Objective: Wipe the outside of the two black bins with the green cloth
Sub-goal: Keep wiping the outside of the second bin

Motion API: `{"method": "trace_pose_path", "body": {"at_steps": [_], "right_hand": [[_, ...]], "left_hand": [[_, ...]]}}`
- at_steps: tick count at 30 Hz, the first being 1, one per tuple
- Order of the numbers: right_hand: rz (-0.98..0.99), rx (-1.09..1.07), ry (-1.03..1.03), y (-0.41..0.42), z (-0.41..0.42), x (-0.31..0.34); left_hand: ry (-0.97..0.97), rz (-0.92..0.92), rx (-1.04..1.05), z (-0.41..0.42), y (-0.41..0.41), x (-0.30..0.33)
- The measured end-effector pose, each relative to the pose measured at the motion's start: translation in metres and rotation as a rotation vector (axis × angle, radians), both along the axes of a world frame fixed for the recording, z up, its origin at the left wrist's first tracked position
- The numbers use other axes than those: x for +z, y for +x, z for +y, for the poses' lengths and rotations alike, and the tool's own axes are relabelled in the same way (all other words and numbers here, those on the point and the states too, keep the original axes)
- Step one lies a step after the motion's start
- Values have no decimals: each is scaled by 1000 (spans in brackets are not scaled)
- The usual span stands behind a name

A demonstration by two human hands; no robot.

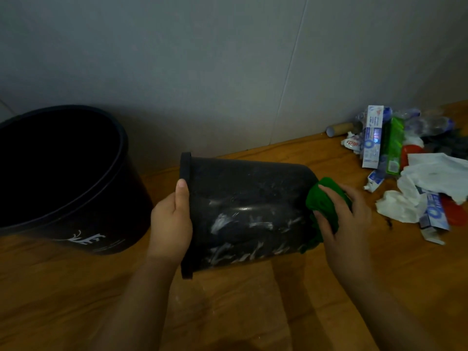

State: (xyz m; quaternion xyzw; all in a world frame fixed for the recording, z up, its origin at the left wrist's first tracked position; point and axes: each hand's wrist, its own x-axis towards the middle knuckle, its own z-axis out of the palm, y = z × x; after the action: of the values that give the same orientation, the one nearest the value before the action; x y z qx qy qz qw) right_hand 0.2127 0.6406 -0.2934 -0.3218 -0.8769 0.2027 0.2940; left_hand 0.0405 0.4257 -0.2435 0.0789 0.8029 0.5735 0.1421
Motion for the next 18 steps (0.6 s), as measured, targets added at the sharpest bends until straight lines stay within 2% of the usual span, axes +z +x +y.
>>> {"method": "trace_pose_path", "body": {"at_steps": [4,9,15,18], "right_hand": [[15,-43,24,2,-27,-5],[-83,166,116,-3,-37,-7],[-58,-134,-4,-5,-19,0],[-55,-101,-13,-6,-44,-7]], "left_hand": [[-3,-10,10,2,-4,1],[1,-52,-1,5,-8,7],[12,-43,3,8,-6,9],[10,-66,-1,8,-6,9]]}}
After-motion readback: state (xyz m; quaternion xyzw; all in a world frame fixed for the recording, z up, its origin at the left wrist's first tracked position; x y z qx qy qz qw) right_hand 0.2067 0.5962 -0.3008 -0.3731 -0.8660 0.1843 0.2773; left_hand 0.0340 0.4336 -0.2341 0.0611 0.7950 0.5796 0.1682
